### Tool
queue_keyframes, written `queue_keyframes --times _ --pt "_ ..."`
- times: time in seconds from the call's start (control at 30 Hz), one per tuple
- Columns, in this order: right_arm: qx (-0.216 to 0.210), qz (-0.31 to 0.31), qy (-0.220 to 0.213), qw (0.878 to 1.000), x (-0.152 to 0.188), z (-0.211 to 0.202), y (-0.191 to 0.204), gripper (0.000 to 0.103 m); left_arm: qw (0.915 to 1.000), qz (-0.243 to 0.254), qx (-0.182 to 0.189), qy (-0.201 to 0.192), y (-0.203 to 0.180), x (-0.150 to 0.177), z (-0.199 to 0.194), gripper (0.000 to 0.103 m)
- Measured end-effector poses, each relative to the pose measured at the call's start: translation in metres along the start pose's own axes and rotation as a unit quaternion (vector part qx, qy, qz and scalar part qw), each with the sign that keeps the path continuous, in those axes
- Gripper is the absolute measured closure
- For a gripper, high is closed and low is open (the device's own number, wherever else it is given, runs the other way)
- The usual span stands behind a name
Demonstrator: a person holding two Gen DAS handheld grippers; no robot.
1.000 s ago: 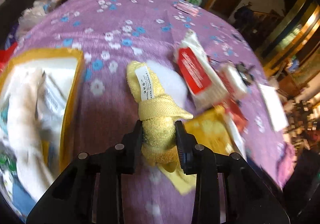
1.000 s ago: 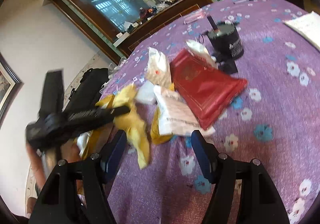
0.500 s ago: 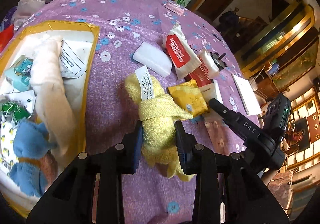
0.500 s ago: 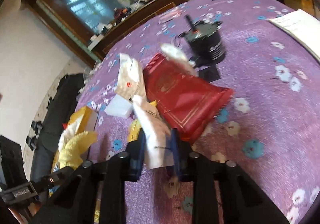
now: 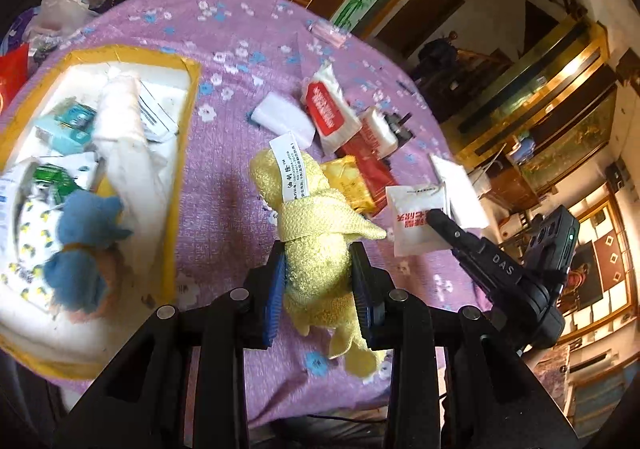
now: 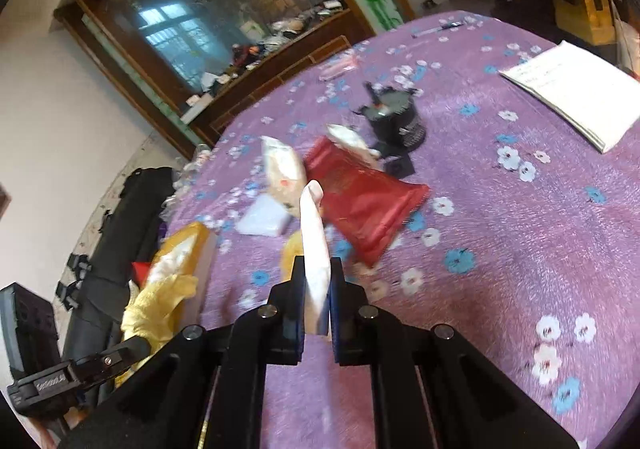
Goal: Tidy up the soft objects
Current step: 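Grasp a white sachet with the right tool while the left tool holds the yellow towel, then lower the yellow towel and sachet into the foam tray and open both tools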
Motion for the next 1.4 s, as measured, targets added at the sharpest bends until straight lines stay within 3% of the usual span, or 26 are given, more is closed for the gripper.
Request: queue_keyframes --times 0.1,0.33,0.6,0.9,1.07,1.4 --pt "-0.023 -0.021 -0.001 1.000 0.007 -0.012 0.024 0.095 0.9998 -0.005 0.013 -0.011 0.002 0.003 -0.021 0.073" --pt "-0.085 -0.075 0.032 0.993 0.031 -0.014 0.091 0.095 0.9987 -0.020 0.004 -0.047 0.019 0.012 -0.076 0.073" --pt "-0.150 -0.126 0.088 0.977 0.064 0.009 0.149 0.095 0.9960 -0.046 -0.029 -0.070 0.063 0.014 -0.112 0.073" --pt "-0.184 -0.155 0.134 0.961 0.068 0.060 0.200 0.095 0.9915 -0.084 -0.061 -0.077 0.122 0.000 -0.120 0.073" --pt "-0.179 -0.167 0.141 0.959 0.060 0.091 0.218 0.095 0.9890 -0.091 -0.087 -0.078 0.147 -0.011 -0.121 0.073" --pt "-0.198 -0.131 0.182 0.954 0.057 0.144 0.225 0.096 0.9863 -0.037 -0.154 -0.046 0.182 -0.049 -0.082 0.073"
Point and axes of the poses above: each gripper's, at about its wrist camera, not at the fingertips, and z roughly the way its jaws point, y to its left, x to its underside, the point moved 8 cm from there along z, roughly the way its jaws point, and after that the axes turned 10 degrees about y, right-handed, at the moved point
